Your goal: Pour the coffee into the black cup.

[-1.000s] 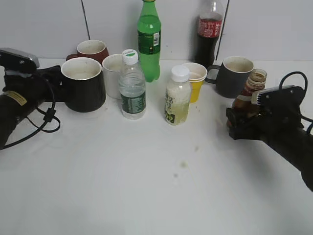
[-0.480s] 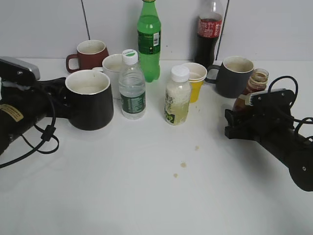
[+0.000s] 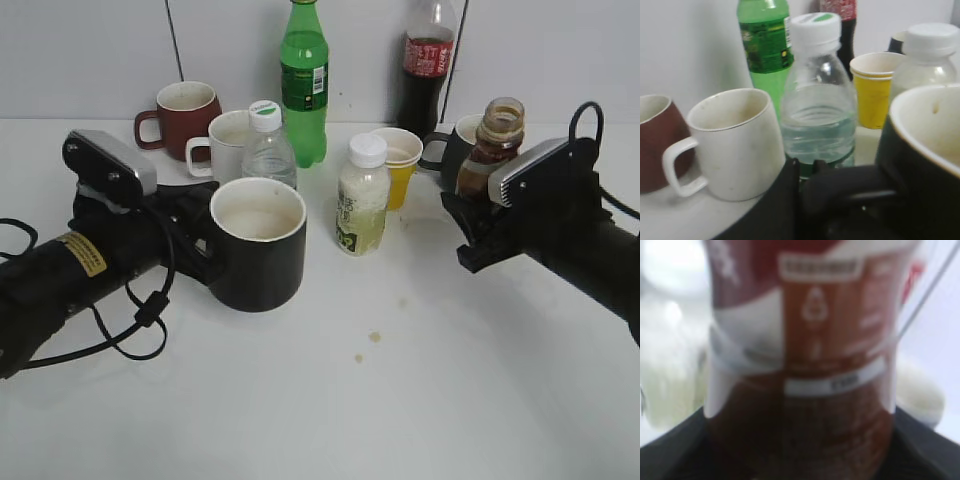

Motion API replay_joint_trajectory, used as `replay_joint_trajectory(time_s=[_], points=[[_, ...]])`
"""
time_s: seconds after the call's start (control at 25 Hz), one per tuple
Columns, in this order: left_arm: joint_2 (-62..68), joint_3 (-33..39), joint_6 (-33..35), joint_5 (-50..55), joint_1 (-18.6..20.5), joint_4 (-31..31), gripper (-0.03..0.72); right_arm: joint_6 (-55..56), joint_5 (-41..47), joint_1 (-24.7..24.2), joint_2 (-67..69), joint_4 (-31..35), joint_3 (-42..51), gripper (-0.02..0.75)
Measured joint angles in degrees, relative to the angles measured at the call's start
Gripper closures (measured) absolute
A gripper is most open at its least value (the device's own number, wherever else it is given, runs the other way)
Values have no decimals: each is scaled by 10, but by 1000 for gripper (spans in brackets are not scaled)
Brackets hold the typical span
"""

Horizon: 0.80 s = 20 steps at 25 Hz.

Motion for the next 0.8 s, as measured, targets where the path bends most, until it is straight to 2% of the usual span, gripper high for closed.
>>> replay_joint_trajectory(time_s=[0.24, 0.4, 0.64, 0.8], points=[[1, -29, -1, 1, -37, 37, 642, -46, 6, 1, -87, -80, -31, 234], [16, -53, -30, -2, -56, 53, 643, -55, 29, 1, -97, -150, -83, 234], [20, -58, -39, 0, -58, 56, 643, -93, 56, 1, -97, -234, -140, 234], [20, -75, -47, 1, -58, 100, 643, -123, 81, 1, -97, -269, -161, 234]])
